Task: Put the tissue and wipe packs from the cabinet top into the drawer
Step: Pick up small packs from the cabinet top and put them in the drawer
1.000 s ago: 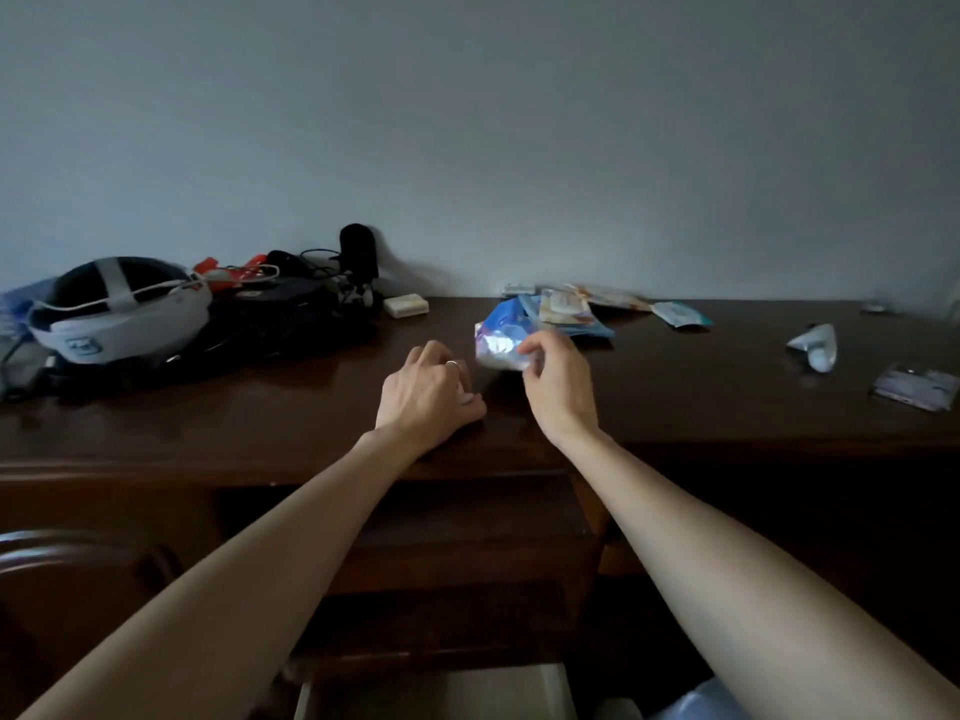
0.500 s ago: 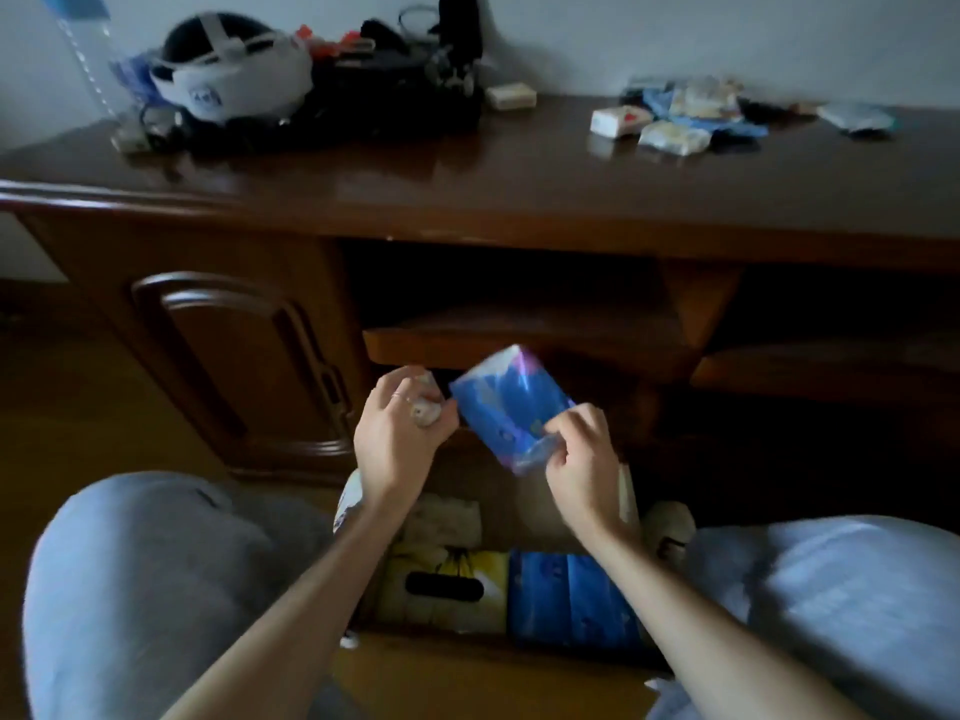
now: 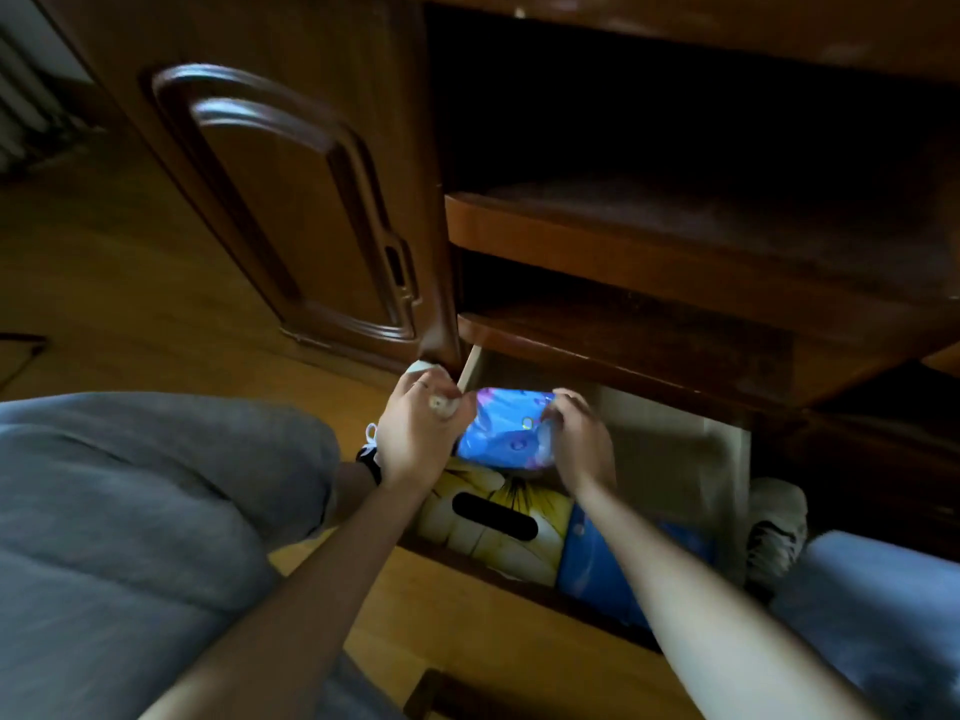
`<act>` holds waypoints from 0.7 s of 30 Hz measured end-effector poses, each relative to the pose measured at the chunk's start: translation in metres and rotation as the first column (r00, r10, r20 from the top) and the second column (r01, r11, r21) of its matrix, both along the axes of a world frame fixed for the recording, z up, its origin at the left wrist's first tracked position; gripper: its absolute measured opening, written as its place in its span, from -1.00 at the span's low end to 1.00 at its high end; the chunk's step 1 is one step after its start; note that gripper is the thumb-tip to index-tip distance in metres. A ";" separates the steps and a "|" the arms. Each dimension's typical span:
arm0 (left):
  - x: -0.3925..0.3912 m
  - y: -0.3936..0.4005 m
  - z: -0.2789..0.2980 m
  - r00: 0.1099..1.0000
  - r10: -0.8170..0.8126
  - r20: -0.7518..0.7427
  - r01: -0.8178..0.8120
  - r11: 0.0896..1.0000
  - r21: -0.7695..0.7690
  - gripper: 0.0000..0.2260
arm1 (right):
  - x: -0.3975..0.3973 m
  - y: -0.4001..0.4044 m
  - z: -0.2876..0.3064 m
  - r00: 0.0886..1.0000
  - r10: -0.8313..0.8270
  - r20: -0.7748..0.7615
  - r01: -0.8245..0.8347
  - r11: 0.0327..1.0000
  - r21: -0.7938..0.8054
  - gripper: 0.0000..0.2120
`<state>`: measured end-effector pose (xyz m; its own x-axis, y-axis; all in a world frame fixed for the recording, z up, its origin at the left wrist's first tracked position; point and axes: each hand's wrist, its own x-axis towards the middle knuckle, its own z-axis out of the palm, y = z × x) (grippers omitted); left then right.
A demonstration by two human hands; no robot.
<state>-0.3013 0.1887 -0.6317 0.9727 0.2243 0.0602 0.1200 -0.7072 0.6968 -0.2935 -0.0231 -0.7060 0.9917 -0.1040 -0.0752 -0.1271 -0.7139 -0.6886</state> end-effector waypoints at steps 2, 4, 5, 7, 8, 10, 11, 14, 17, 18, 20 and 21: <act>0.002 -0.003 0.001 0.999 -0.032 -0.010 0.032 0.999 -0.008 -0.81 | 0.005 0.003 -0.012 0.972 0.140 -0.189 -0.133 0.990 0.049 -0.71; 0.001 -0.003 0.000 0.999 -0.039 -0.023 0.039 0.999 -0.009 -0.82 | 0.009 0.001 -0.023 0.900 0.247 -0.360 -0.214 0.968 0.129 -0.46; 0.001 -0.003 -0.001 0.999 -0.031 -0.038 0.031 0.999 -0.010 -0.81 | 0.011 0.000 -0.026 0.886 0.239 -0.397 -0.179 0.967 0.183 -0.43; 0.001 -0.001 -0.003 0.998 -0.002 -0.068 0.000 1.000 -0.019 -0.79 | 0.014 0.001 -0.029 0.897 0.163 -0.410 -0.051 0.961 0.270 -0.43; 0.001 -0.001 -0.004 0.997 0.007 -0.078 -0.009 1.000 -0.023 -0.79 | 0.016 0.001 -0.030 0.906 0.112 -0.409 0.020 0.952 0.306 -0.41; 0.001 -0.002 -0.006 0.997 0.005 -0.081 -0.007 1.000 -0.026 -0.80 | 0.019 0.003 -0.030 0.919 0.045 -0.392 0.070 0.959 0.273 -0.35; 0.001 -0.002 -0.007 0.997 -0.001 -0.077 -0.002 1.000 -0.031 -0.81 | 0.020 0.004 -0.035 0.924 0.030 -0.381 0.047 0.980 0.192 -0.31; 0.001 -0.005 -0.009 0.996 -0.039 -0.082 0.035 0.998 -0.046 -0.80 | 0.018 0.009 -0.052 0.886 0.118 -0.449 -0.048 0.985 0.165 -0.28; 0.001 -0.008 -0.011 0.992 -0.068 -0.106 0.061 0.996 -0.069 -0.77 | 0.012 0.018 -0.060 0.830 0.249 -0.499 -0.131 0.957 0.259 -0.32; 0.001 -0.009 -0.011 0.991 -0.069 -0.116 0.059 0.995 -0.080 -0.77 | 0.011 0.019 -0.060 0.840 0.237 -0.489 -0.118 0.958 0.261 -0.32; 0.004 -0.012 -0.009 0.985 -0.069 -0.161 0.057 0.995 -0.081 -0.77 | 0.012 0.018 -0.058 0.869 0.174 -0.463 -0.065 0.968 0.242 -0.31; 0.006 -0.013 -0.009 0.977 -0.072 -0.198 0.055 0.994 -0.090 -0.75 | 0.013 0.016 -0.055 0.882 0.136 -0.451 -0.036 0.974 0.224 -0.32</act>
<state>-0.2957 0.1760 -0.6403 0.9753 0.1580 -0.1545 0.2207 -0.6580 0.7199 -0.2804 -0.0075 -0.7615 0.8430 0.0477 -0.5358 -0.4101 -0.5878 -0.6974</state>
